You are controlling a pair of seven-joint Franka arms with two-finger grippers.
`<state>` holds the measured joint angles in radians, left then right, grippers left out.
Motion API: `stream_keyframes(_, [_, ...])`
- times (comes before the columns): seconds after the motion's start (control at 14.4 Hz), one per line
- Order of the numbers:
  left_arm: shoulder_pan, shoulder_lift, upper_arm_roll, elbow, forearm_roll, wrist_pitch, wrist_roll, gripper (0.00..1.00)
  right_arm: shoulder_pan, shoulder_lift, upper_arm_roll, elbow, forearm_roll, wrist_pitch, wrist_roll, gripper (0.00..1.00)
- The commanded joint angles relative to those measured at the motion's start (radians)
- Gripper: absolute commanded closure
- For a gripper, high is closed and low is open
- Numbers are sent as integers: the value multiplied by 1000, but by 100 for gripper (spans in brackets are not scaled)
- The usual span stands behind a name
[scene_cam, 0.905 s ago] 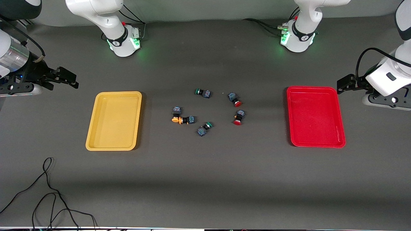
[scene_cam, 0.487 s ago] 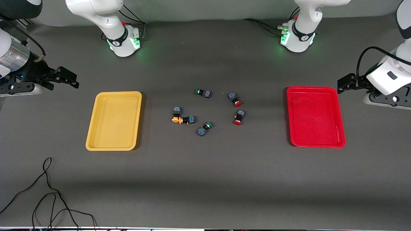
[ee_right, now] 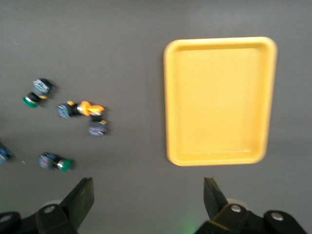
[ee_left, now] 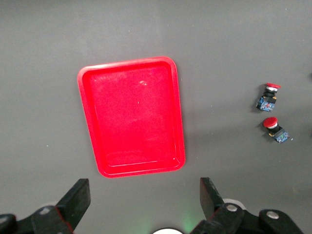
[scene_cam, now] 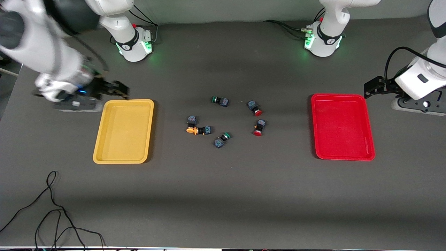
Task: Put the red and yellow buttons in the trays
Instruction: 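Move the right gripper toward the yellow buttons while the left gripper reaches inward, then grasp a yellow button with the right gripper while the left gripper grasps red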
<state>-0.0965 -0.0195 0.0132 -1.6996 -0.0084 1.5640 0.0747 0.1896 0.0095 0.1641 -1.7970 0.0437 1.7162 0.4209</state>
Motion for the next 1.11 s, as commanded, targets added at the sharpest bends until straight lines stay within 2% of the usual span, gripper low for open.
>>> stream_keyframes(0.0, [-34, -16, -16, -81, -28, 22, -82, 0, 48, 114, 63, 8, 1, 119, 180, 0])
stream_keyframes(0.21, [-63, -23, -93, -187, -39, 122, -261, 0, 128, 214, 72, -24, -34, 235, 274, 0])
stream_keyframes(0.35, [-89, -17, -160, -225, -65, 162, -407, 0, 169, 244, 72, -114, -76, 351, 330, 0])
stream_keyframes(0.49, [-143, 2, -209, -242, -90, 229, -585, 0, 182, 267, 74, -249, -99, 539, 343, 0])
stream_keyframes(0.63, [-236, 55, -220, -236, -90, 283, -750, 0, 194, 303, 72, -333, -100, 696, 345, 0])
stream_keyframes(0.84, [-354, 108, -220, -235, -90, 387, -938, 0, 197, 391, 72, -361, -102, 853, 375, 0])
stream_keyframes(1.04, [-405, 170, -220, -238, -90, 467, -1027, 0, 197, 438, 71, -369, -181, 892, 421, 0])
